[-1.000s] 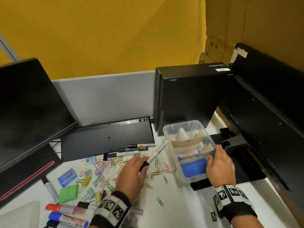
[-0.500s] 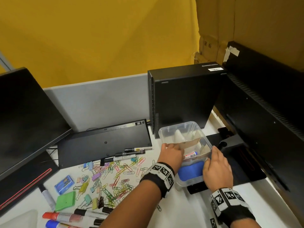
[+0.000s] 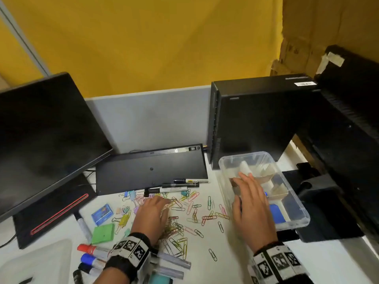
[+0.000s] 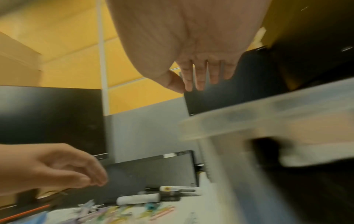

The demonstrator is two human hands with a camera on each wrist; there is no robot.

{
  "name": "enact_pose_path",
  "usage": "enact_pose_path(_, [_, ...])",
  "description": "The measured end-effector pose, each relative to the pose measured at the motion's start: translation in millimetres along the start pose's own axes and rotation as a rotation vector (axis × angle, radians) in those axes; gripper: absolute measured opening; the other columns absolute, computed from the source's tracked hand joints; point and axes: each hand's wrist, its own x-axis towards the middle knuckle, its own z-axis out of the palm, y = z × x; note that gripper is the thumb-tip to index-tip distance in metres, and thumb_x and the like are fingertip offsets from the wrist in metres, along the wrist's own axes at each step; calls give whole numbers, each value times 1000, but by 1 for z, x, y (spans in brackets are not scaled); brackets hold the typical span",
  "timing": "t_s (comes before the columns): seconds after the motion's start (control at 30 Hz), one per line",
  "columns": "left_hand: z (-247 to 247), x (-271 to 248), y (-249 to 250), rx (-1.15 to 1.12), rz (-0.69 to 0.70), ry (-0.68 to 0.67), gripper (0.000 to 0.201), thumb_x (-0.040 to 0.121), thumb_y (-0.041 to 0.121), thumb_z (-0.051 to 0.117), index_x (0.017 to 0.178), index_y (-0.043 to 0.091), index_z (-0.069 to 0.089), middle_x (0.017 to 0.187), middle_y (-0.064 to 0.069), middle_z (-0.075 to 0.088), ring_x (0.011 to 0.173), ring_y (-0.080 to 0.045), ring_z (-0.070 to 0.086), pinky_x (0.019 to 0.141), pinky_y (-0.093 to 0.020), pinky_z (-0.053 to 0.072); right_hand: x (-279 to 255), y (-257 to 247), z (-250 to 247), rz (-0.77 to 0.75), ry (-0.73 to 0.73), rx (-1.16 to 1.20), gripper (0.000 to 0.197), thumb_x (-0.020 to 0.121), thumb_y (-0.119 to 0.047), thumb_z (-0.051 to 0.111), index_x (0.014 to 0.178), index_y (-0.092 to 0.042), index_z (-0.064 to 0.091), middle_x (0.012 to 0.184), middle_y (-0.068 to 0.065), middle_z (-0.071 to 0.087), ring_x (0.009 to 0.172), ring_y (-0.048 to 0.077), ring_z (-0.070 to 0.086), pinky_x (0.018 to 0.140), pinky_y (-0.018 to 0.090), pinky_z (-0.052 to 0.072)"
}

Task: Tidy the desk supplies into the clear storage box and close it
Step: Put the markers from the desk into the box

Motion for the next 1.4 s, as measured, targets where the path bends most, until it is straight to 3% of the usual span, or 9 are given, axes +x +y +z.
enact_pose_path(0.1, [-4,12,-23,109,-42,-30,32,95,32,44,125,29,54,126,7,54,115,-17,47,95,-32,39,9,-37,26,-114,-81,109,33,89,-7,52,122,-13,56,130,0,53,127,17,45,109,31,35])
enact_pose_path(0.23, [-6,38,-30,185,5,-63,36,94,31,47,130,27,50,131,5,51,119,-20,45,98,-34,39,40,-58,70,-80,-263,129,30,92,-7,46,120,-16,53,121,-3,52,114,15,48,94,25,41])
enact_pose_path(0.43, [5,79,-33,247,113,-201,53,94,17,49,143,24,32,149,4,35,135,-19,32,109,-36,31,79,-44,136,-71,-513,-124,51,86,-9,60,132,-19,42,133,0,44,123,19,41,98,27,40])
enact_pose_path(0.57, [17,96,-40,301,126,-269,60,91,13,54,144,22,29,146,0,37,133,-22,33,109,-37,30,94,-34,157,-35,-622,-256,58,84,-17,65,136,-17,37,137,5,40,123,24,41,99,32,41])
enact_pose_path(0.73, [26,104,-49,299,119,-325,44,91,15,53,133,20,41,132,-3,44,122,-24,39,104,-37,35,99,-27,169,-7,-636,-342,52,87,-17,62,133,-18,38,134,7,41,123,26,40,98,35,40])
enact_pose_path(1.03, [15,98,-47,207,111,-364,31,94,15,45,125,15,43,125,-6,45,115,-25,44,95,-35,36,93,-30,161,59,-609,-271,42,87,-12,55,127,-17,42,128,7,43,116,26,43,93,34,42])
enact_pose_path(1.23, [-8,65,-42,64,-16,-314,25,98,25,40,120,15,42,119,-4,42,83,-21,54,70,-29,42,84,-65,111,172,-470,32,26,98,-12,40,123,-17,43,118,6,43,88,25,56,67,31,39])
enact_pose_path(1.33, [-16,39,-40,-54,-71,-238,25,98,25,40,121,18,42,117,0,45,72,-12,49,66,-22,37,76,-71,67,65,-405,78,26,100,-19,38,124,-22,46,117,1,43,87,18,54,73,28,47])
enact_pose_path(1.4, [-18,21,-40,-137,-88,-204,24,97,28,43,120,22,42,111,4,49,74,-8,53,64,-20,40,70,-65,34,-33,-320,26,30,98,-19,42,127,-25,47,119,-2,44,100,14,49,86,28,46])
